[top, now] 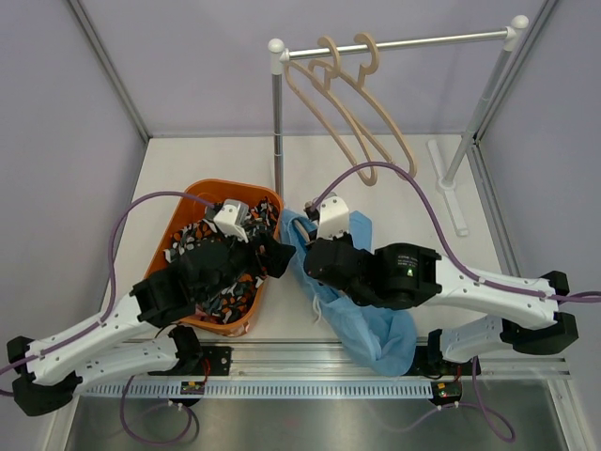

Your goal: Remove the shorts from the hanger

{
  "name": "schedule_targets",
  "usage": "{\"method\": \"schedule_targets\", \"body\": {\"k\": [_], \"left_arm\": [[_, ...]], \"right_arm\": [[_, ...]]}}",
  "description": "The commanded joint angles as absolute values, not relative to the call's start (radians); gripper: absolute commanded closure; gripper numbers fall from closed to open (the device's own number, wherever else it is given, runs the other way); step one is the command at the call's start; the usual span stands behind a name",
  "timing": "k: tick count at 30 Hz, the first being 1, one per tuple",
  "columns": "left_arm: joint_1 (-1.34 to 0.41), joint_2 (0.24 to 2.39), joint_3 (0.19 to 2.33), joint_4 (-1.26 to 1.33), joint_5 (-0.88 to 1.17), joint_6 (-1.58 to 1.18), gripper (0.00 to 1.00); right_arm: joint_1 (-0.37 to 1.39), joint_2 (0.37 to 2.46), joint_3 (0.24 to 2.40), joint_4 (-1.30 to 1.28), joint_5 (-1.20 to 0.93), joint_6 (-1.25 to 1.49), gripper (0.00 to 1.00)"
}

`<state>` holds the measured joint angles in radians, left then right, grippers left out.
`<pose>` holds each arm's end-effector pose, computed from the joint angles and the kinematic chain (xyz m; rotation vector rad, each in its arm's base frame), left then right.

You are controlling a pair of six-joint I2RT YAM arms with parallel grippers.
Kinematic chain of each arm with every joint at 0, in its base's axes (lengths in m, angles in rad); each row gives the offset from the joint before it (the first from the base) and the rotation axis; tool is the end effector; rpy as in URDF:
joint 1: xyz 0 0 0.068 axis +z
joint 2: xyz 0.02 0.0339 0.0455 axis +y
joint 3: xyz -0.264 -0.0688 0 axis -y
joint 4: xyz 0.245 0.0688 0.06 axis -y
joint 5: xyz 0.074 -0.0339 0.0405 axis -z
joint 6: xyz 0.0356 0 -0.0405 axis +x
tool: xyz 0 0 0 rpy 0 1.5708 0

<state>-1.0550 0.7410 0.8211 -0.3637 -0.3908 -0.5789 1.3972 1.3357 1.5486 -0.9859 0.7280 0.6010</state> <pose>0.0943 -0.1388 0.3412 0.1725 1.8974 -0.7754 0.0678 0.2493 0.4104 -0.5052 2.0744 0.3127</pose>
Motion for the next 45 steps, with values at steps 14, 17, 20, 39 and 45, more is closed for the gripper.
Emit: {"method": "schedule_targets", "body": {"k": [14, 17, 20, 39, 45], "left_arm": [[-1.060, 0.861, 0.899, -0.275, -0.523, -0.586, 0.41], [-1.060, 0.850, 0.899, -0.282, -0.567, -0.577, 0.63], [-1.060, 0.854, 0.914, -0.296, -0.645, -0.549, 0.77], [-0.741, 0.957, 1.014, -0.373, -0.629, -0.486, 1.00], [-0.742, 0.930, 0.974, -0.377, -0.439, -0.483, 1.00]], "right_arm": [[1.477, 1.388, 1.678, -1.003, 0.856, 0.649, 1.00], [1.488, 1.379, 1.674, -0.996, 0.850, 0.643, 1.00], [1.509, 1.390, 1.692, -0.996, 0.842, 0.630, 1.00], [1.641, 1.404, 1.796, -1.094, 0.928, 0.637, 1.00], [1.641, 1.368, 1.798, -1.075, 1.021, 0.608, 1.00]]}}
